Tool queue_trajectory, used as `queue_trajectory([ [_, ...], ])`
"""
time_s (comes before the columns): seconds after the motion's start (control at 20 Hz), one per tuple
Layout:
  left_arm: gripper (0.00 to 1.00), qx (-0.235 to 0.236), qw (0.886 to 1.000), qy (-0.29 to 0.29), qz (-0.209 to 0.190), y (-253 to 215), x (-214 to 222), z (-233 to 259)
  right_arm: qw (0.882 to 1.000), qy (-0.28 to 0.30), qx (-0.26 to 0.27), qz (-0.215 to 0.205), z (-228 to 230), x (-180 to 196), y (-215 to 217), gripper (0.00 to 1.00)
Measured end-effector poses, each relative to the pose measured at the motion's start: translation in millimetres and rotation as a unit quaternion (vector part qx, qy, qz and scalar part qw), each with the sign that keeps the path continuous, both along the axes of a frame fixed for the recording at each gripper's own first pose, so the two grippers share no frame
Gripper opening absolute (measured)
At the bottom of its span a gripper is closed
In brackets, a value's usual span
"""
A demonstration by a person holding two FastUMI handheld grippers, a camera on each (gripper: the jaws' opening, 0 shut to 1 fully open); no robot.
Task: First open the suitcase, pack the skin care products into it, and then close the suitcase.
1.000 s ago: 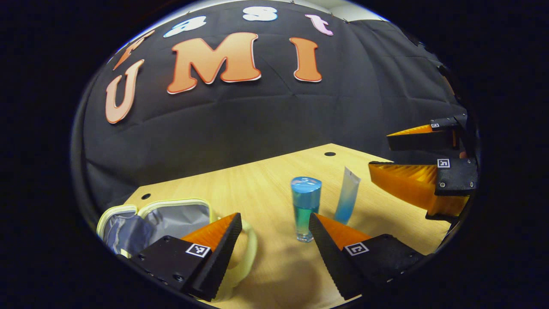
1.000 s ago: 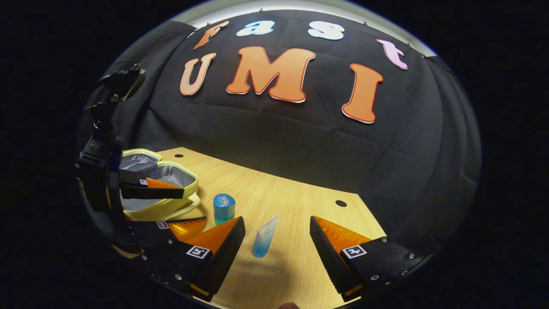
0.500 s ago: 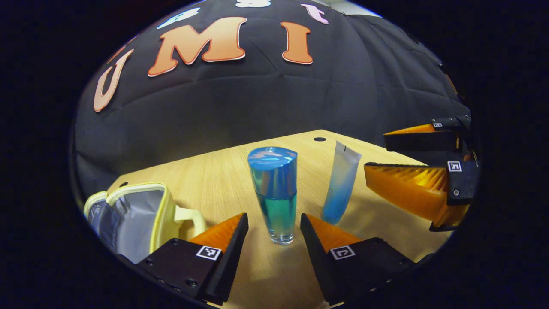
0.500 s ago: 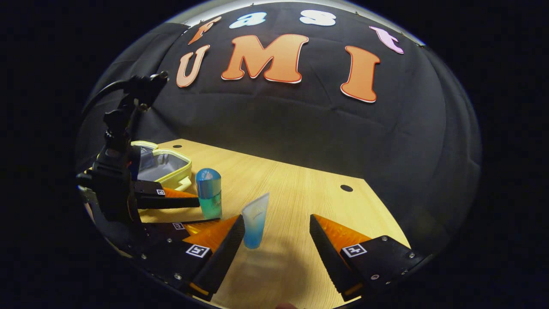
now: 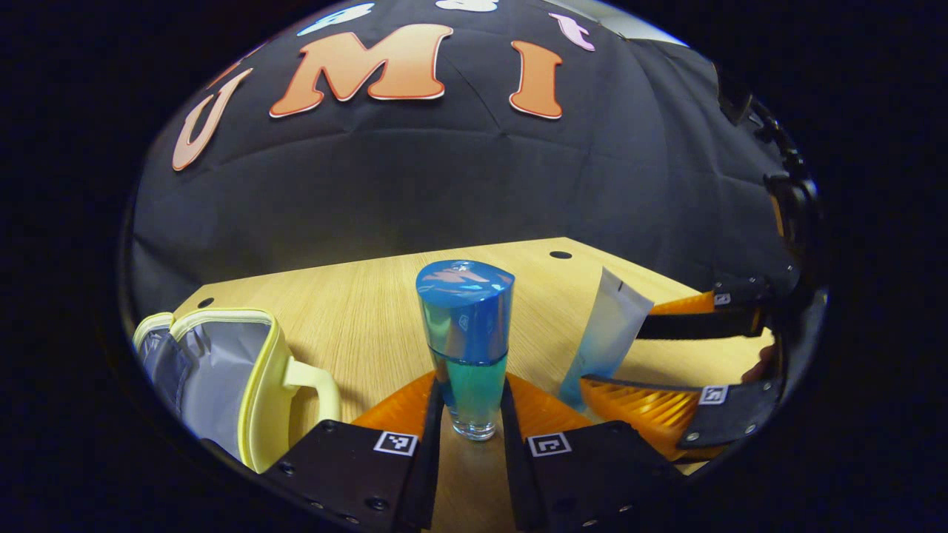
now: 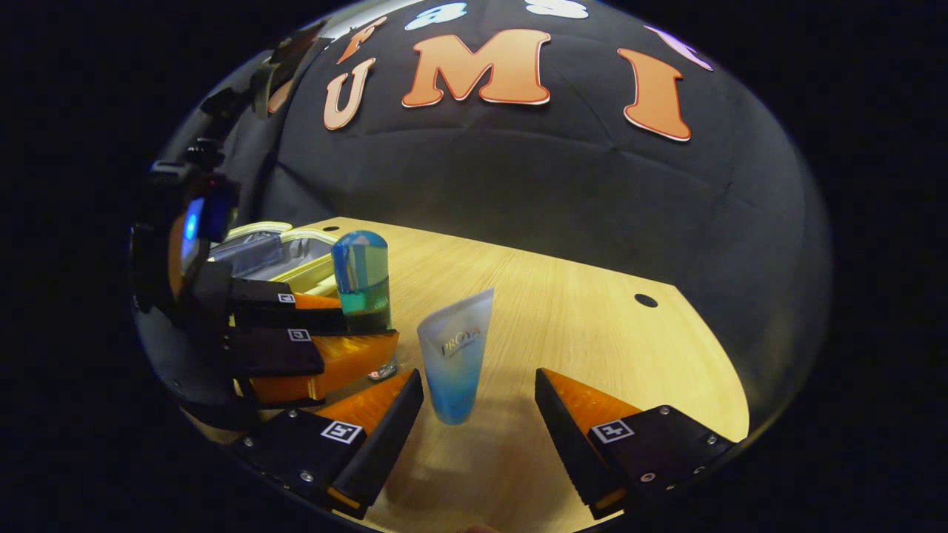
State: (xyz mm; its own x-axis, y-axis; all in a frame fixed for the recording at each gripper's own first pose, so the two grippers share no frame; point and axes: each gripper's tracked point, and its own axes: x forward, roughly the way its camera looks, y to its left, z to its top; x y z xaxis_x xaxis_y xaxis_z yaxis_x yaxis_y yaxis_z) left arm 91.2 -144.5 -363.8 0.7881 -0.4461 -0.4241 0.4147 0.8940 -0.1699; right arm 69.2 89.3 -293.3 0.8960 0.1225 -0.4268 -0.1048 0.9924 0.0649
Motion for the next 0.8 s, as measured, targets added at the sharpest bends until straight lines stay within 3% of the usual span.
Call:
queue_trajectory([
  [0.15,0.40,-0.011,1.000,-0.004,0.014,7.2,0.9,19.5,0.999,0.009,0.034,0.004,-5.7,9.3,8.6,0.96],
  [0.25,0.39,-0.016,1.000,-0.005,0.021,13.8,1.5,30.9,0.999,0.002,0.047,0.004,-3.3,13.8,12.2,0.89],
  [0.4,0.40,-0.013,0.999,-0.015,0.030,30.4,2.0,46.5,0.998,0.005,0.058,-0.002,-4.3,20.0,14.2,0.48],
  [0.6,0.40,0.000,0.998,-0.028,0.049,61.8,4.1,71.0,0.998,0.002,0.063,0.019,19.0,12.2,30.5,0.45],
  [0.65,0.40,0.003,0.998,-0.030,0.055,70.9,5.6,77.3,0.998,-0.004,0.056,0.024,28.6,10.1,33.1,0.40],
  [0.7,0.40,0.007,0.998,-0.032,0.060,80.0,5.2,83.3,0.998,-0.012,0.052,0.028,41.0,8.3,35.2,0.45],
  [0.8,0.39,0.014,0.997,-0.036,0.066,99.1,6.7,94.2,0.998,-0.019,0.052,0.033,59.4,7.6,41.3,0.45],
])
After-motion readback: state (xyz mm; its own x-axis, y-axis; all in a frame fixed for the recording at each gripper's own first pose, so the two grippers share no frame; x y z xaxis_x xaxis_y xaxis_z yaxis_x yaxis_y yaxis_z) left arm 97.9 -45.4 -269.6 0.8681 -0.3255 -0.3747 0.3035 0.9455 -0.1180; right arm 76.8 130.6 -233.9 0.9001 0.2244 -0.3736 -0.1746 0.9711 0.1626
